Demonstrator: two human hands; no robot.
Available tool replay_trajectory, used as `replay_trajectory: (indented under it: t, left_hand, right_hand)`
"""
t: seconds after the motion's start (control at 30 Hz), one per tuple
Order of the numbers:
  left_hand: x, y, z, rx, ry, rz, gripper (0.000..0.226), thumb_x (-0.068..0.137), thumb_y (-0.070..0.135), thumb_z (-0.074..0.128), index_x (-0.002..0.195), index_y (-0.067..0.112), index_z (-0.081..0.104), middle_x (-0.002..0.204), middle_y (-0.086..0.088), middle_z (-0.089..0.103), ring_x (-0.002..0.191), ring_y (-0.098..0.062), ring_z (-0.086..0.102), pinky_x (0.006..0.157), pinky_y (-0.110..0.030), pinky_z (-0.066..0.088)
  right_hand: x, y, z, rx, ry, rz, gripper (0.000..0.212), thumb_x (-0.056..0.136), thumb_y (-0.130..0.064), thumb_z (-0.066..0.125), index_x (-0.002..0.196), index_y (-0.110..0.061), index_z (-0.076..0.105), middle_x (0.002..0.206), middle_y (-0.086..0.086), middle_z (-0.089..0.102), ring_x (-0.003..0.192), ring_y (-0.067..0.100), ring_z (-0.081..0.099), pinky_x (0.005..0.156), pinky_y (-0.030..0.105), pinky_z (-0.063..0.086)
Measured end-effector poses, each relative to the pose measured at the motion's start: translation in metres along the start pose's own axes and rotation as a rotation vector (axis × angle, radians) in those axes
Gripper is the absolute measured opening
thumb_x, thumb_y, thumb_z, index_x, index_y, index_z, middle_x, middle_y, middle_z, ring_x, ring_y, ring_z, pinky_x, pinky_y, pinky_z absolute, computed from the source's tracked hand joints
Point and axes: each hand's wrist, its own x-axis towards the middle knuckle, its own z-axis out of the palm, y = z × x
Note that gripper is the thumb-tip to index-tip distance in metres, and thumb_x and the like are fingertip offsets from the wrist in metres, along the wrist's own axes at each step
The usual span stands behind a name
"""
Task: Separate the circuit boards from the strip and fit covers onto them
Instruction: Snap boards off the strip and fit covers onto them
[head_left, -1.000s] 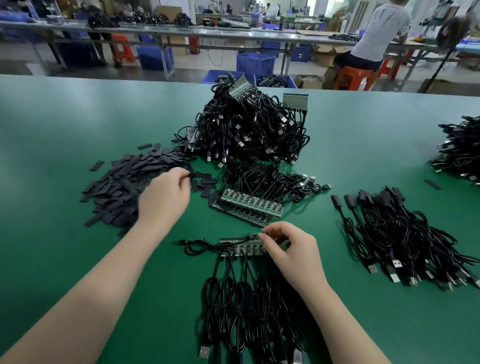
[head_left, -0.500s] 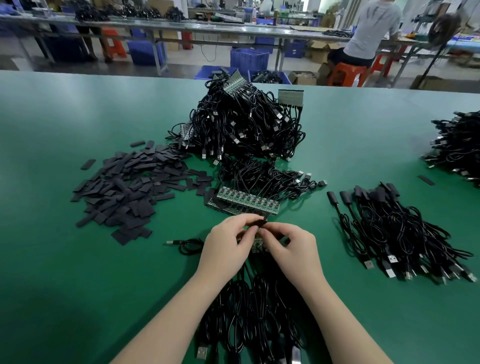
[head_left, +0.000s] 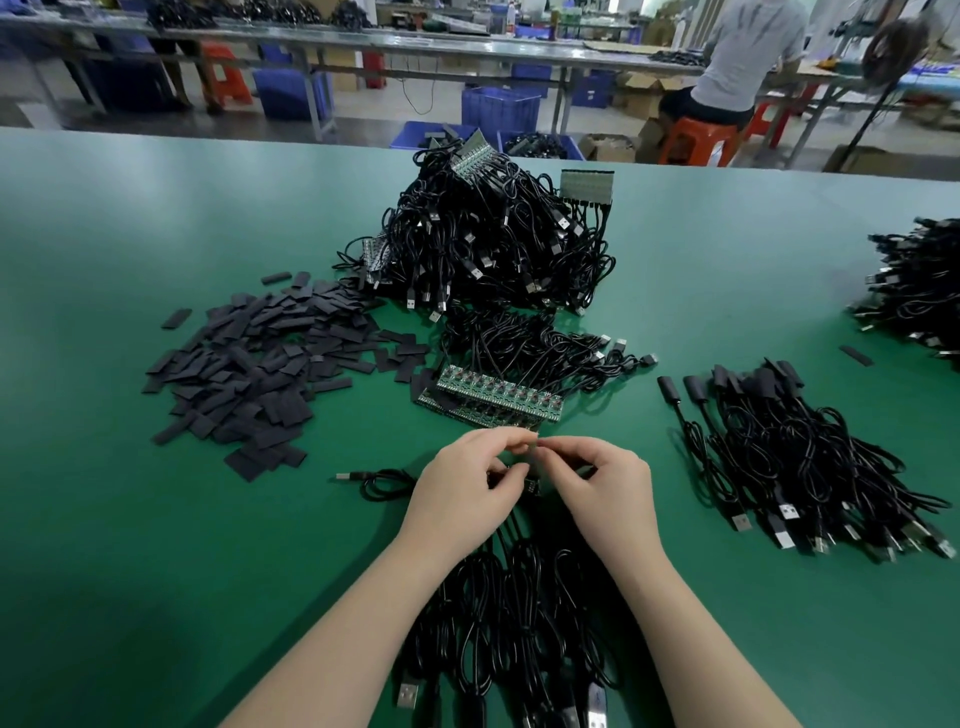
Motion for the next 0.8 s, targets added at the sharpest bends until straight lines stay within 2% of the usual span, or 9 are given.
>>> replay_trajectory:
  t: [0.13,0.2,0.33,0.4,0.5,0.57,0.6,0.73,0.8]
  left_hand:
    - [-0.0016,-0.0010,0.0010,0.075,-0.002,0.009,0.031,0.087,0.029,0.062,0.114,0.044,0.061,0.098,0.024,0.060,0.089,0.007,0.056,0.074,-0.020,0.051]
    - [-0.0026,-0.0013,0.0000,0.111,-0.023,0.032,0.022,0.087,0.030,0.061,0.107,0.039,0.065,0.094,0.019,0.063,0.088,0.004,0.057,0.078,-0.024,0.050]
    - [-0.0033,-0.0005,-0.0019,0.201,0.005,0.059,0.014,0.092,0.029,0.059,0.103,0.032,0.068,0.094,0.013,0.068,0.091,-0.004,0.061,0.079,-0.033,0.051]
    - [-0.0040,0.0000,-0.0038,0.194,0.074,0.062,0.013,0.095,0.030,0.058,0.104,0.033,0.066,0.094,0.014,0.068,0.090,-0.005,0.061,0.076,-0.034,0.051]
    - [-0.0044,0.0001,-0.0062,0.090,0.184,0.050,0.012,0.098,0.031,0.055,0.106,0.033,0.062,0.094,0.015,0.065,0.088,-0.003,0.060,0.074,-0.032,0.052]
    - [-0.0039,0.0008,-0.0075,0.033,0.216,0.063,0.013,0.098,0.031,0.055,0.108,0.032,0.062,0.095,0.017,0.064,0.091,-0.001,0.059,0.076,-0.027,0.051]
    - [-0.0035,0.0010,-0.0081,0.007,0.211,0.073,0.013,0.097,0.031,0.056,0.107,0.033,0.063,0.095,0.018,0.064,0.092,-0.001,0.059,0.077,-0.022,0.050]
    - [-0.0029,-0.0013,-0.0066,-0.022,0.078,0.076,0.019,0.088,0.026,0.068,0.105,0.035,0.067,0.100,0.025,0.059,0.096,0.009,0.055,0.077,-0.007,0.044]
    - [-0.0013,-0.0045,-0.0036,0.032,0.044,0.080,0.024,0.086,0.019,0.068,0.105,0.033,0.069,0.100,0.026,0.057,0.097,0.007,0.055,0.078,-0.007,0.044]
  right_hand:
    - [0.0004,0.0036,0.0021,-0.248,0.000,-0.062,0.017,0.086,-0.018,0.075,0.099,-0.027,0.078,0.091,-0.014,0.071,0.093,0.014,0.061,0.083,0.032,0.049]
    - [0.0018,0.0052,0.0007,-0.337,-0.029,-0.120,0.018,0.087,-0.017,0.073,0.101,-0.027,0.078,0.096,-0.007,0.074,0.097,0.023,0.061,0.085,0.037,0.048]
    - [0.0017,0.0045,-0.0004,-0.525,-0.155,-0.217,0.026,0.093,-0.017,0.065,0.107,-0.036,0.076,0.104,-0.013,0.071,0.104,0.023,0.056,0.081,0.033,0.031]
    - [0.0011,0.0036,-0.0011,-0.601,-0.144,-0.225,0.029,0.090,-0.018,0.061,0.104,-0.040,0.075,0.104,-0.015,0.069,0.105,0.022,0.054,0.081,0.033,0.026]
    - [0.0005,0.0024,-0.0048,-0.685,-0.074,-0.205,0.022,0.084,-0.032,0.057,0.091,-0.039,0.076,0.092,-0.014,0.070,0.097,0.021,0.057,0.081,0.035,0.031]
    - [0.0024,0.0037,-0.0061,-0.746,-0.028,-0.196,0.011,0.085,-0.042,0.067,0.085,-0.035,0.076,0.087,-0.012,0.070,0.094,0.022,0.059,0.080,0.036,0.033]
    - [0.0033,0.0045,-0.0058,-0.760,-0.010,-0.178,0.015,0.084,-0.047,0.071,0.085,-0.033,0.075,0.086,-0.011,0.070,0.094,0.023,0.059,0.079,0.037,0.034]
    - [0.0029,0.0081,-0.0029,-0.699,0.006,-0.210,0.027,0.085,-0.043,0.073,0.111,-0.034,0.074,0.096,-0.003,0.069,0.098,0.030,0.058,0.080,0.039,0.036]
    - [0.0002,0.0073,0.0014,-0.687,-0.031,-0.278,0.021,0.086,-0.037,0.075,0.107,-0.038,0.075,0.095,-0.003,0.067,0.095,0.031,0.057,0.079,0.040,0.037]
